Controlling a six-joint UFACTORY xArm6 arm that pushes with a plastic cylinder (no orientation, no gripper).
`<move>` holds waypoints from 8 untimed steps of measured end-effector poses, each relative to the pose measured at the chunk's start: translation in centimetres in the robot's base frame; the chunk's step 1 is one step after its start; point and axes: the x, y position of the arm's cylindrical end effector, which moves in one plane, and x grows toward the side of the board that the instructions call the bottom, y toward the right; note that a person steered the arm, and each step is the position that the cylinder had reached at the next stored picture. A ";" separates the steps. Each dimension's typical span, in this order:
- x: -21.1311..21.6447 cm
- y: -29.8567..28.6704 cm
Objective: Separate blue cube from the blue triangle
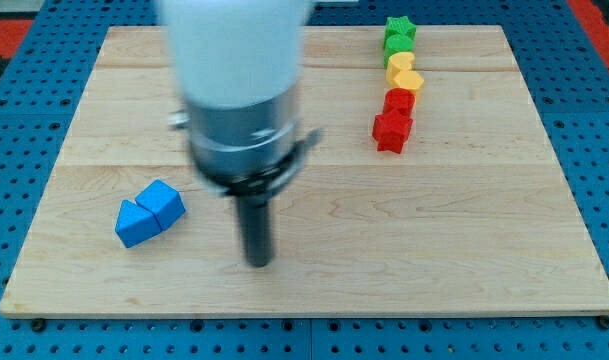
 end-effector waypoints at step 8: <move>-6.2 -10.0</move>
